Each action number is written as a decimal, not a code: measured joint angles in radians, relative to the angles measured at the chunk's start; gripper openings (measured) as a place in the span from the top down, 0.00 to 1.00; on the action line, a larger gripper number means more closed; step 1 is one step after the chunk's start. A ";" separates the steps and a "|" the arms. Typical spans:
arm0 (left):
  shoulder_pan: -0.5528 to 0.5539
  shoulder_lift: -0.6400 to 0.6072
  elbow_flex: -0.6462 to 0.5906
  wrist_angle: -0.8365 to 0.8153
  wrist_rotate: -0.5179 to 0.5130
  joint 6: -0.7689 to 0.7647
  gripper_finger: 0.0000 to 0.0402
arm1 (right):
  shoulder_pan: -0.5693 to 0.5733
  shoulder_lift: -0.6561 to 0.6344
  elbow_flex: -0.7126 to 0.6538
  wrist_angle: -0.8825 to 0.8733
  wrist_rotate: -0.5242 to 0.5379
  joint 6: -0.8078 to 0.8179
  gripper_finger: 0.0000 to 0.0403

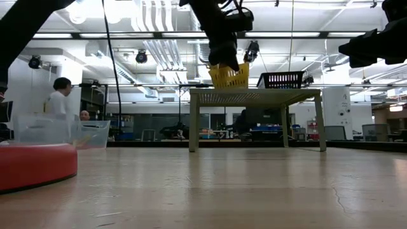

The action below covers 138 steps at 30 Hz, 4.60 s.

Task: Pick & Place Office Desk Supplies
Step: Put the yellow bin with the crayons on the shelf, then put the transparent bin with the rubber bands on the shelf

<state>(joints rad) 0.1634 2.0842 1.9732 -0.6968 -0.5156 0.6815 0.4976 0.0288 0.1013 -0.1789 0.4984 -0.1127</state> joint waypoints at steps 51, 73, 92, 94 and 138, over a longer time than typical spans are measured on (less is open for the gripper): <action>-0.055 -0.068 -0.002 -0.120 0.018 -0.048 0.53 | -0.001 0.000 0.000 -0.001 0.000 0.000 0.83; -0.091 -0.275 -0.215 -0.793 -0.024 -0.944 0.53 | 0.000 0.000 0.000 0.000 0.000 0.000 0.83; -0.250 -0.730 -0.830 -0.647 0.220 -1.336 0.53 | 0.000 0.000 0.000 0.000 0.000 0.000 0.83; -0.277 -0.754 -0.854 -0.650 0.232 -1.380 0.53 | 0.000 0.000 0.000 0.000 0.000 0.000 0.83; -0.255 -0.872 -1.103 -0.699 0.179 -1.393 0.53 | 0.000 0.000 0.000 -0.001 0.000 0.000 0.83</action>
<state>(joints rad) -0.0917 1.2126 0.8700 -1.3956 -0.3367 -0.7111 0.4973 0.0288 0.1017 -0.1797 0.4982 -0.1127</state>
